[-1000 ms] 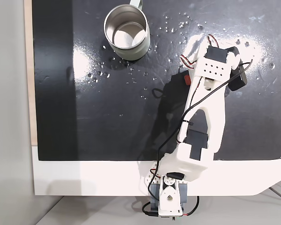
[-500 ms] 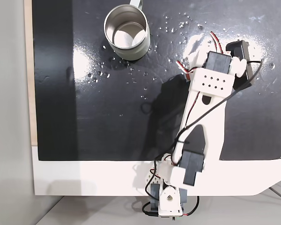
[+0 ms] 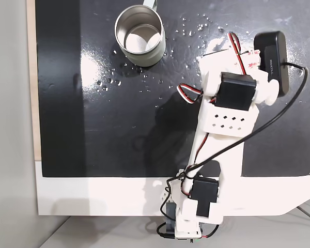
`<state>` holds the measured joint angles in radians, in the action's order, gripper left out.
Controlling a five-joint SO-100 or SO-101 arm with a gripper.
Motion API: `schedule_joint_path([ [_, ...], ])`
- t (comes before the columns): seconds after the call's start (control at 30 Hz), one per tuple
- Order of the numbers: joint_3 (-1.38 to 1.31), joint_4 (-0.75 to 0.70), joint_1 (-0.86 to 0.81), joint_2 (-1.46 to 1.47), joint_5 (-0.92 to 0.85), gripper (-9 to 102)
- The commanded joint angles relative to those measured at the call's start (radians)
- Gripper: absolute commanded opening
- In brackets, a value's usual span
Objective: Grasp a cube and put it in the cup.
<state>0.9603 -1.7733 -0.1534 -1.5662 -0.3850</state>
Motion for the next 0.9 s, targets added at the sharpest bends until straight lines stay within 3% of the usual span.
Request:
schedule_joint_path([
  [0.0,-0.112,-0.02,0.023,0.003,0.015,5],
  [0.33,-0.183,-0.023,0.064,0.037,0.054,5],
  [0.87,-0.795,-0.023,0.27,0.44,0.261,5],
])
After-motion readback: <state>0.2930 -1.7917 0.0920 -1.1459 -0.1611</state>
